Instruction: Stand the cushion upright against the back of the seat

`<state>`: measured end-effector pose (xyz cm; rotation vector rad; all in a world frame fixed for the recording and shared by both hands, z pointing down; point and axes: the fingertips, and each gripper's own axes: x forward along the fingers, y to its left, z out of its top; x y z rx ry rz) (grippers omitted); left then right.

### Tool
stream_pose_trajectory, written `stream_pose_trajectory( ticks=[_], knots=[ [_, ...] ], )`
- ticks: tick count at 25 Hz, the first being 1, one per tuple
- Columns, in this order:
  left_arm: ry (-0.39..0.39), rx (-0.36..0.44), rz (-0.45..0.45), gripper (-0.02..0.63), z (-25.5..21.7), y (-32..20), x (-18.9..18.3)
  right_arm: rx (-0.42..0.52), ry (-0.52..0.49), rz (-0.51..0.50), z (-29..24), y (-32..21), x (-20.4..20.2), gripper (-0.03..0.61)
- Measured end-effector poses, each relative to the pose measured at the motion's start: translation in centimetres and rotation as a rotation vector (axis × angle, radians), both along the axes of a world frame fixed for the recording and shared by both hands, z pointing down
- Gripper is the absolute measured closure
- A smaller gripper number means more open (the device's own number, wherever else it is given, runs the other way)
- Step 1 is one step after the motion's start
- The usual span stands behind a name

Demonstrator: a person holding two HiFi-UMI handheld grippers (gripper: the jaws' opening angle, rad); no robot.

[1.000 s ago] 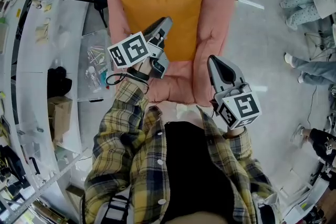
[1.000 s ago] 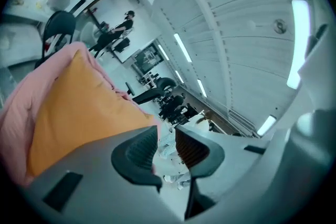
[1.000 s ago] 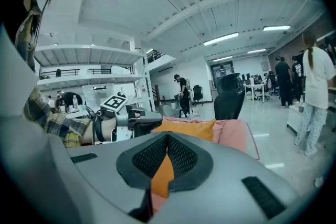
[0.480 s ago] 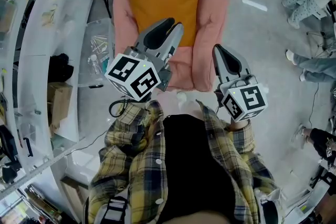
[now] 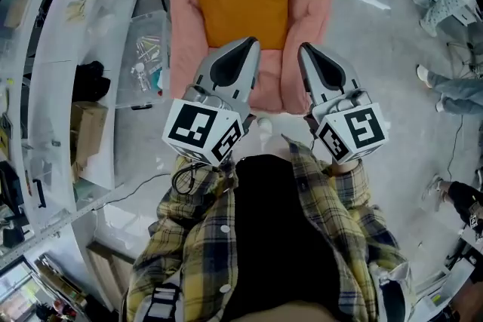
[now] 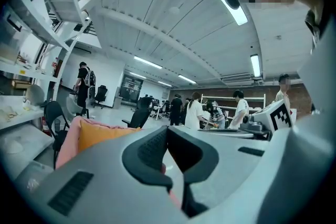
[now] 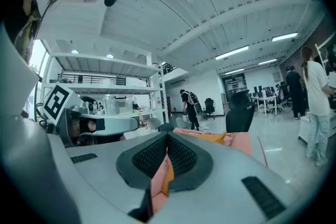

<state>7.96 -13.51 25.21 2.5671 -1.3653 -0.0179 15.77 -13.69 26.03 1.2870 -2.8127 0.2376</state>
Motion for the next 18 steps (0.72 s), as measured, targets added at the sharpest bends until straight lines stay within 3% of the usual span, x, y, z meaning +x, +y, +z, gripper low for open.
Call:
stream_pose_trajectory(
  ticks=[6, 18],
  knots=[
    [0.017, -0.047, 0.045, 0.609, 0.4, 1.1, -0.2, 0.038, 0.005, -0.01, -2.0, 0.9, -1.8, 0.561],
    [-0.031, -0.07, 0.104, 0.609, 0.8, 0.6, 0.2, 0.008, 0.026, -0.006, -2.0, 1.0, -3.1, 0.561]
  ],
)
